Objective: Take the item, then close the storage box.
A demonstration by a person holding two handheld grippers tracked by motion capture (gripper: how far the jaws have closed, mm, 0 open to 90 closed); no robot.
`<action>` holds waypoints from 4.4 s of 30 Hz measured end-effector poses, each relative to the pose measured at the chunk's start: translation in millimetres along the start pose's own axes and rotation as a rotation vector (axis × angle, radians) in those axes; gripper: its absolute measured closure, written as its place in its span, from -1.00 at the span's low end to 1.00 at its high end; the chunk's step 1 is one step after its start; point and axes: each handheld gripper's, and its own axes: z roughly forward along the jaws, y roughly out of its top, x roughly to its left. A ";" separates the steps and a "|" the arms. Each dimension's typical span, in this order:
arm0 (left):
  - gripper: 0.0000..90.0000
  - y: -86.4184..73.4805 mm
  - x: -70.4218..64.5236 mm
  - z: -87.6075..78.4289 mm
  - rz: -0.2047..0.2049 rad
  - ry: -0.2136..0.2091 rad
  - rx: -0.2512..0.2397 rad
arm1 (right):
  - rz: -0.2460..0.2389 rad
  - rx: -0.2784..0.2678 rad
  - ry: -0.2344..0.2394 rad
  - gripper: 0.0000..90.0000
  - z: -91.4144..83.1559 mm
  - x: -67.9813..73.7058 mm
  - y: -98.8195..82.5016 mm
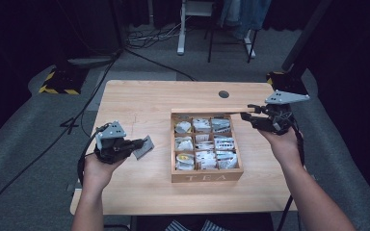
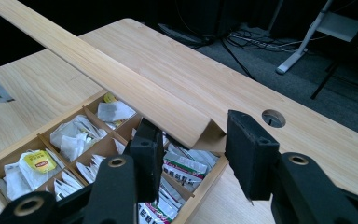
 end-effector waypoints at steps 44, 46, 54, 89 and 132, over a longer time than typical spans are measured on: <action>0.58 -47.8 47.3 52.6 -0.219 0.089 0.078 | 0.006 0.000 0.007 0.26 -0.7 0.8 -2.5; 0.28 -47.3 48.1 52.6 -0.227 0.122 0.073 | 0.005 0.000 0.007 0.26 -0.8 0.8 -2.8; -0.19 -46.8 50.0 44.7 -0.242 0.208 0.045 | 0.005 0.000 0.012 0.25 -0.9 0.3 -3.0; -0.16 -48.4 -35.3 50.9 -0.086 0.015 0.032 | 0.002 0.012 0.015 0.25 -2.6 2.3 -5.2; -0.15 -74.8 -45.8 100.4 -0.032 0.035 0.186 | 0.002 0.081 0.054 0.25 -23.7 25.8 -38.2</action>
